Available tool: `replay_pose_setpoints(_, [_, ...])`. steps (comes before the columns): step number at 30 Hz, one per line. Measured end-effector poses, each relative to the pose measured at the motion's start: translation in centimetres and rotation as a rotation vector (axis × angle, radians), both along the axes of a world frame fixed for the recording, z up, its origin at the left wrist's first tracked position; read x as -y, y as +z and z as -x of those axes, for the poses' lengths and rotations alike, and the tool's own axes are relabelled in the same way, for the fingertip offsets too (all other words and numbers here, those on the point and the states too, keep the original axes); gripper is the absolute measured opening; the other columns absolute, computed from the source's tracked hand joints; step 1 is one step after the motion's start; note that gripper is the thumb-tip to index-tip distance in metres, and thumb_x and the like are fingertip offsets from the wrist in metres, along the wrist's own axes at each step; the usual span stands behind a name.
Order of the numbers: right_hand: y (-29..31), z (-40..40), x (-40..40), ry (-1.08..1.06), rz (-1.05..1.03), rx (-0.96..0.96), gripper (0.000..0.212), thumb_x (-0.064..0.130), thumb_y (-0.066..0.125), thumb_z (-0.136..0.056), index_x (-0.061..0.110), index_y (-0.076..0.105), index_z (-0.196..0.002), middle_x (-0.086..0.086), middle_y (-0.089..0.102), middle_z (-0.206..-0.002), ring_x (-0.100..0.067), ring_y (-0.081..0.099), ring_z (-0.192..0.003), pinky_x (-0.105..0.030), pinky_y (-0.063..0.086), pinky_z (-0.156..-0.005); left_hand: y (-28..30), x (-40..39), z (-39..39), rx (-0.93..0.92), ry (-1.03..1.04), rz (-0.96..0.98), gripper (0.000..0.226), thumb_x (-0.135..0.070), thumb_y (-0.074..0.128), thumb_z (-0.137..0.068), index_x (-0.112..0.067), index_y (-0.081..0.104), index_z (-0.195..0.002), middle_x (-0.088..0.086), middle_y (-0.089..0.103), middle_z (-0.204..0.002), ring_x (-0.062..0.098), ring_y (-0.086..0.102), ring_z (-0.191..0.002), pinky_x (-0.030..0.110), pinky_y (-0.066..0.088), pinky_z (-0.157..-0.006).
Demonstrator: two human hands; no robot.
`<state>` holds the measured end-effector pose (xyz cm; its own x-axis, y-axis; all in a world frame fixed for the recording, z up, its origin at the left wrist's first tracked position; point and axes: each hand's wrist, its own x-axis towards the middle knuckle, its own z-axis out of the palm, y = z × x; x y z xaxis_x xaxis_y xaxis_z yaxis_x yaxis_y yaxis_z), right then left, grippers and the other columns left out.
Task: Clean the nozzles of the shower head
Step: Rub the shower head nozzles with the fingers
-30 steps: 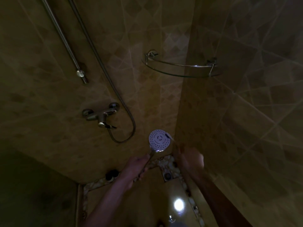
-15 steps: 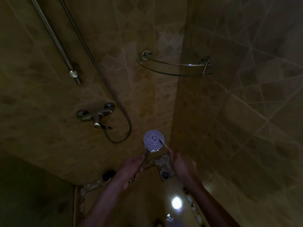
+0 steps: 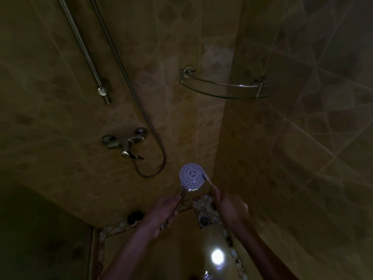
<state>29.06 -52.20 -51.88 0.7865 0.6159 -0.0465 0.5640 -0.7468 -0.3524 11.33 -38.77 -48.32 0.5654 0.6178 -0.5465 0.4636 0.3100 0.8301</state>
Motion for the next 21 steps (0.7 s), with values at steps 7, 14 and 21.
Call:
replay_pose_setpoints(7, [2.0, -0.9, -1.0, -0.045, -0.108, -0.03, 0.06, 0.068, 0.02, -0.09, 0.028, 0.065, -0.094, 0.0, 0.071, -0.084, -0.022, 0.069, -0.081, -0.029, 0.045, -0.063, 0.3, 0.4, -0.1, 0.018, -0.005, 0.001, 0.042, -0.054, 0.059, -0.088, -0.02, 0.058, -0.064, 0.004, 0.058, -0.058, 0.008, 0.04, -0.036, 0.018, 0.03, -0.037])
replay_pose_setpoints(14, [4.2, -0.1, -2.4, 0.098, -0.076, -0.207, 0.045, 0.047, 0.026, -0.101, 0.026, 0.065, -0.11, -0.004, 0.068, -0.092, -0.013, 0.064, -0.078, -0.021, 0.05, -0.074, 0.5, 0.8, -0.3, 0.015, -0.013, -0.039, 0.038, -0.046, 0.056, -0.093, -0.013, 0.059, -0.073, 0.0, 0.055, -0.051, 0.007, 0.039, -0.034, 0.018, 0.029, -0.036])
replay_pose_setpoints(21, [5.9, -1.8, -3.0, 0.062, -0.129, -0.348, 0.046, 0.043, 0.031, -0.101, 0.008, 0.061, -0.107, -0.015, 0.065, -0.103, -0.029, 0.061, -0.1, -0.037, 0.048, -0.086, 0.6, 1.6, 0.1, 0.019, -0.029, -0.063, 0.039, -0.046, 0.057, -0.093, -0.014, 0.059, -0.07, 0.001, 0.056, -0.054, 0.008, 0.039, -0.036, 0.017, 0.03, -0.037])
